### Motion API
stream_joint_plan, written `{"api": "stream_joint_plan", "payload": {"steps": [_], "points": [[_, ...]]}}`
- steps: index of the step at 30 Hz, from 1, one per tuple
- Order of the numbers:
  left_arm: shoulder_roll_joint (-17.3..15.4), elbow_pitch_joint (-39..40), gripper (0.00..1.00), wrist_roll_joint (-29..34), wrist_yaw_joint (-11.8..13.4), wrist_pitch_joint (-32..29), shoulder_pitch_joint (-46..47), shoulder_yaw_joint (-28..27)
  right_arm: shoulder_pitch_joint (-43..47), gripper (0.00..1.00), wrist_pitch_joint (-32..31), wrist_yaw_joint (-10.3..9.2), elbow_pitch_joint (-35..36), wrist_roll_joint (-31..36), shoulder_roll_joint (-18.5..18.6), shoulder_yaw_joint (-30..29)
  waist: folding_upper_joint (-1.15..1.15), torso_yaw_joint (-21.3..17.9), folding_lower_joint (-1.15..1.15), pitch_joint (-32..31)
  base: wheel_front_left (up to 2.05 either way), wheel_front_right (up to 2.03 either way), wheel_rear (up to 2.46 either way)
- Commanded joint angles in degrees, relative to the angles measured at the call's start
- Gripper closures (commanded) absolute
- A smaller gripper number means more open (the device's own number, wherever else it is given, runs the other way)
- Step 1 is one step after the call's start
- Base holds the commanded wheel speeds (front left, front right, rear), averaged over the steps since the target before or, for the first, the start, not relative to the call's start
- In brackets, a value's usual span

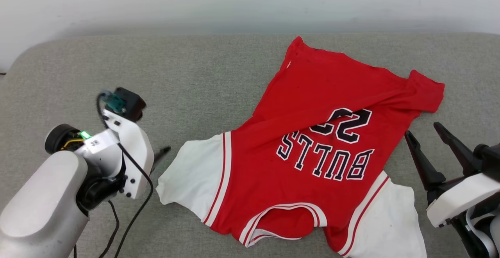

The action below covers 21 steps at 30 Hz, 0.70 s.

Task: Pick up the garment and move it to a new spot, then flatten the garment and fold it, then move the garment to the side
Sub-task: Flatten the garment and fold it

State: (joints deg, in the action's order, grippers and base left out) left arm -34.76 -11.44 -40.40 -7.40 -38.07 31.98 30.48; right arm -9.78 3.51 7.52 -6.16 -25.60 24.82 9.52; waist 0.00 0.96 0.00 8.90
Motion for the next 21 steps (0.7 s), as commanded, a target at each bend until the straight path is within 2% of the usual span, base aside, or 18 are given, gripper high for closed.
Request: {"api": "stream_joint_plan", "payload": {"steps": [1,5,8,11,17,18,19,20,21], "points": [[-0.48,0.12,0.0,-0.31,-0.03,-0.69,0.63,0.51,0.83,0.0,-0.23,-0.06,0.62,0.3,-0.54,-0.32,0.0,-0.25,0.0,0.24,0.0,0.0,0.0],[-2.6,-0.5,0.0,-3.13,-0.03,-6.85,2.14,6.18,2.54,0.0,-2.18,-0.06,3.19,1.48,-1.63,-1.61,0.0,-0.77,0.0,1.2,0.0,0.0,0.0],[-3.58,-2.31,0.0,-4.07,-0.03,-9.19,3.45,9.72,2.67,0.0,-2.93,-0.06,4.15,1.81,-2.2,-1.94,0.0,-1.28,0.0,2.25,0.0,0.0,0.0],[-3.27,-4.86,0.0,-5.0,-0.03,-10.1,4.6,12.53,1.92,0.0,-3.26,-0.06,4.59,1.93,-2.4,-1.93,0.0,-1.87,0.0,3.2,0.0,0.0,0.0],[-2.29,-10.71,0.0,-5.8,-0.03,-8.07,5.5,17.16,0.69,0.0,-2.91,-0.06,4.05,1.91,-2.52,-1.71,0.0,-2.85,0.0,4.85,0.0,0.0,0.0],[-2.3,-11.46,0.04,-5.98,-0.02,-7.63,5.38,17.93,0.62,0.0,-2.9,-0.06,3.88,1.93,-2.53,-1.67,0.0,-2.97,0.0,5.0,0.0,0.0,0.0],[-2.44,-12.0,0.62,-6.21,0.05,-7.08,5.46,18.7,0.61,0.0,-2.74,-0.06,3.74,1.96,-2.49,-1.64,0.0,-3.04,0.0,5.09,0.0,0.0,0.0],[-2.62,-12.36,1.0,-6.63,0.06,-6.52,5.52,19.31,0.71,0.0,-2.61,-0.06,3.61,1.91,-2.4,-1.76,0.0,-3.04,0.0,5.13,0.0,0.0,0.0],[-2.92,-12.66,1.0,-7.24,0.07,-6.04,5.55,19.74,0.89,0.0,-2.54,-0.06,3.49,1.85,-2.28,-2.0,0.0,-2.95,0.0,5.15,0.0,0.0,0.0]]}}
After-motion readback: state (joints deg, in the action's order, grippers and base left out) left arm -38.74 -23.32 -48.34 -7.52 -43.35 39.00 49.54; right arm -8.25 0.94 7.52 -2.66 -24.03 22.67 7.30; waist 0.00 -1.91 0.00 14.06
